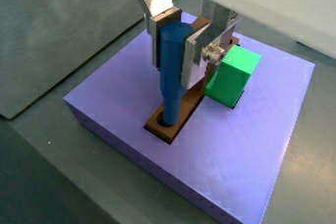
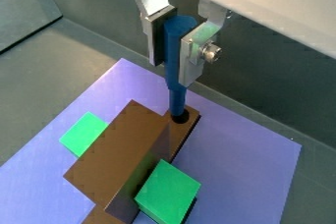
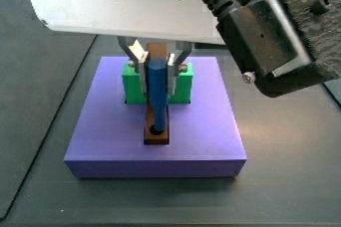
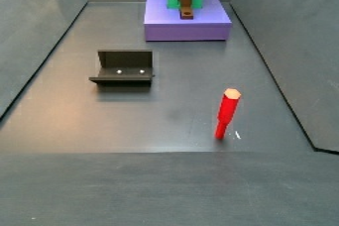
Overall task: Pick up the blue object. Move up. Move to above the board. Insert the blue object.
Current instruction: Insert the blue object.
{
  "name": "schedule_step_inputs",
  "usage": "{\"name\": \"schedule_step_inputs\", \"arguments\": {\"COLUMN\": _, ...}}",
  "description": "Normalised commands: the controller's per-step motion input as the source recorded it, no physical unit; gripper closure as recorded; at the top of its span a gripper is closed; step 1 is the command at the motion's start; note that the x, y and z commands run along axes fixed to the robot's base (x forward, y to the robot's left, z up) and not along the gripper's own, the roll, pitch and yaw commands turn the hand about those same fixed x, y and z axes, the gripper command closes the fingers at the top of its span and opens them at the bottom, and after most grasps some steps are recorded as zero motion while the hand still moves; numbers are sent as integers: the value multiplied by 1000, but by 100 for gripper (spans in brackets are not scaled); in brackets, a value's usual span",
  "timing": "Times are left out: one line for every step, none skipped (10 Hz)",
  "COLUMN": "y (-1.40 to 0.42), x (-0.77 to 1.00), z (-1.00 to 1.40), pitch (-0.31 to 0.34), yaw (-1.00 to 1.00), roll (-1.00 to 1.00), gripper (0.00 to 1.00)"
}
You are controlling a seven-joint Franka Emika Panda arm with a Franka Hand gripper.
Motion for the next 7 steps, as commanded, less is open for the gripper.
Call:
{"name": "schedule_step_inputs", "arguments": {"y": 0, "x": 0, "z": -77, "pitch": 1, "yaw": 77, "roll": 120, "gripper": 100}}
{"name": "schedule_step_inputs", "arguments": {"y": 0, "x": 0, "z": -46, "pitch": 0, "yaw": 60, "roll": 50, "gripper": 100}}
{"name": "schedule_step_inputs", "arguments": {"y": 0, "x": 0, "z": -91, "pitch": 0, "yaw": 57, "roll": 57, "gripper": 100}}
{"name": "schedule_step_inputs", "arguments": {"y": 0, "x": 23, "z": -74, "pitch": 0, "yaw": 60, "roll": 24, "gripper": 100}}
{"name": "schedule_step_inputs", "arguments": {"y": -17, "x": 66, "z": -111, "pitch": 0, "yaw": 71, "roll": 30, "gripper": 100}}
{"name": "schedule_step_inputs", "arguments": {"y": -34, "x": 97, "z": -160, "pitch": 0, "yaw": 86, "roll": 41, "gripper": 100}}
{"name": "schedule_step_inputs", "arguments": {"y": -129, "x": 74, "z": -203, "pitch": -6, "yaw": 89, "roll": 60, "gripper": 100}}
